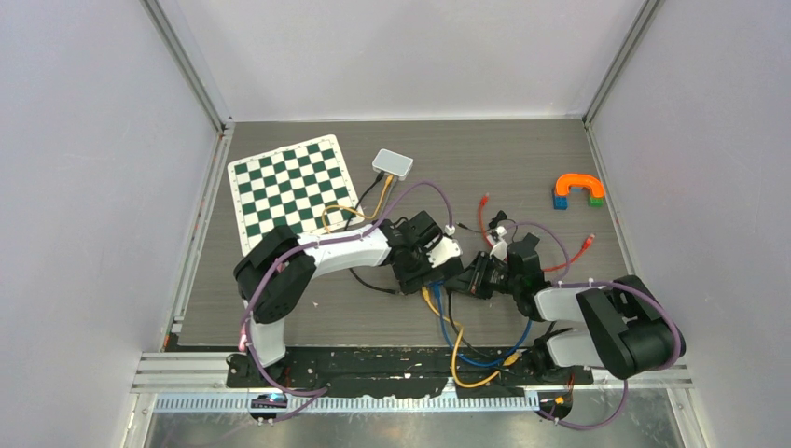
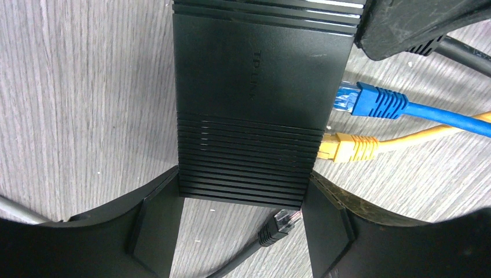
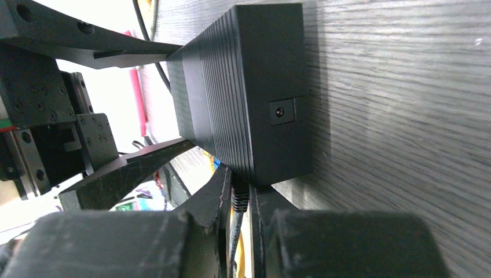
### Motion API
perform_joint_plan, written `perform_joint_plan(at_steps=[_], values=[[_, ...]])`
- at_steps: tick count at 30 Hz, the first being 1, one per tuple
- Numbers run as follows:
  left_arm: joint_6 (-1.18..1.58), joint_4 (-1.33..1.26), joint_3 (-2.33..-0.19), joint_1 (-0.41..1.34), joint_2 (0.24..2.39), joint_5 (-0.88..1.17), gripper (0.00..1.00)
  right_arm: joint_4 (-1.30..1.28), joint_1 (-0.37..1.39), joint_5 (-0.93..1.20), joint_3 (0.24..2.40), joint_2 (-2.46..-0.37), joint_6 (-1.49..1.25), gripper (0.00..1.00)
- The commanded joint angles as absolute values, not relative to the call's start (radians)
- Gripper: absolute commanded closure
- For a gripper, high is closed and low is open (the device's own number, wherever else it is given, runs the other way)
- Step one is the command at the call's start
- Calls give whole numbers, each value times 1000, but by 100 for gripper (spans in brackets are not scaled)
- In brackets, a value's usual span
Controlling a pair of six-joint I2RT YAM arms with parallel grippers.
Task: Pull the plug from the switch port
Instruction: Pull the connector from the switch port.
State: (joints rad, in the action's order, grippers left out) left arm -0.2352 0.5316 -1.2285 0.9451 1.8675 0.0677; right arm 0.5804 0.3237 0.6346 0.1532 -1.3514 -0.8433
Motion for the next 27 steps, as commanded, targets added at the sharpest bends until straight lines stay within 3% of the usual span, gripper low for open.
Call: perform_joint_plan(at_steps=[1, 8, 16, 21, 27], values=[[-194, 515, -1277, 936, 1898, 74, 44, 563, 342, 756, 115, -1306, -866, 95], [-175, 527, -1303, 929, 1906, 87, 44, 388, 366, 668, 151, -1279, -798, 95], [-144, 537, -1341, 920, 1921, 119, 46, 552, 378, 685, 69, -1271, -896, 95], [-126, 536, -1339, 912, 1923, 105, 46, 358, 384, 652, 121, -1280, -779, 95], [-109, 549, -1349, 907, 1948, 90, 47, 500, 384, 800, 99, -1317, -802, 95]])
